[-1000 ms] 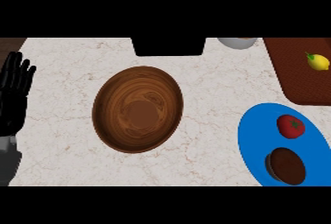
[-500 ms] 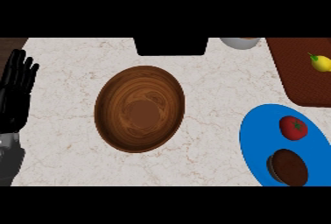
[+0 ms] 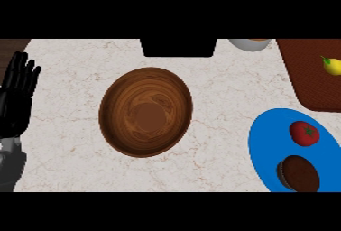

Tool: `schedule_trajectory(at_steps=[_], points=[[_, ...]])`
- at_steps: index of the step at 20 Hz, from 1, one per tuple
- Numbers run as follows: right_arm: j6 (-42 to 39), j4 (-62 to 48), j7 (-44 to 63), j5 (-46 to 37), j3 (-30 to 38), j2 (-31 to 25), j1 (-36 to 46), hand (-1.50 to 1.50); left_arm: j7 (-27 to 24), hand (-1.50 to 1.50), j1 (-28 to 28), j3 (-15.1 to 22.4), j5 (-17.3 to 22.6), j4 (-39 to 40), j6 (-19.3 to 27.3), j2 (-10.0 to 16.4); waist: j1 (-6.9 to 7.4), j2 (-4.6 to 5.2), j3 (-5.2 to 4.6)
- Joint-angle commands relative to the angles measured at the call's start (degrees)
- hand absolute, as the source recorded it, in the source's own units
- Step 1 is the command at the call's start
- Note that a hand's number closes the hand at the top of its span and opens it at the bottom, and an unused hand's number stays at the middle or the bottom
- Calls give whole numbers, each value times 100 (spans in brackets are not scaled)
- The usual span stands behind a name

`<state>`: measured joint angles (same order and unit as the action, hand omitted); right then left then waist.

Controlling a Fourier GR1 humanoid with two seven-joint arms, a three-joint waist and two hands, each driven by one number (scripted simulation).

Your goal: Pick the tomato from the plate and place it in the bowl

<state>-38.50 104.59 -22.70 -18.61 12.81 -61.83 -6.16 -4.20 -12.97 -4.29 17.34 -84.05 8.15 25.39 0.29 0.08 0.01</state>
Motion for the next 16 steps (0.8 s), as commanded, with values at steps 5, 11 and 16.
schedule_trajectory(at_steps=[5, 11, 16], points=[[-41, -647, -150, -830, -825, 666, 670, -150, 365, 0, -215, -151, -131, -65, -96, -30, -1, -1, 1], [529, -1738, -773, -1682, -1098, 919, 907, -150, 435, 0, 81, -190, -239, -493, -99, -185, 22, -4, 3], [662, -2153, -1026, -1933, -1114, 1257, 1150, -150, 126, 0, 135, -220, -515, -244, -117, -401, -3, -3, 1]])
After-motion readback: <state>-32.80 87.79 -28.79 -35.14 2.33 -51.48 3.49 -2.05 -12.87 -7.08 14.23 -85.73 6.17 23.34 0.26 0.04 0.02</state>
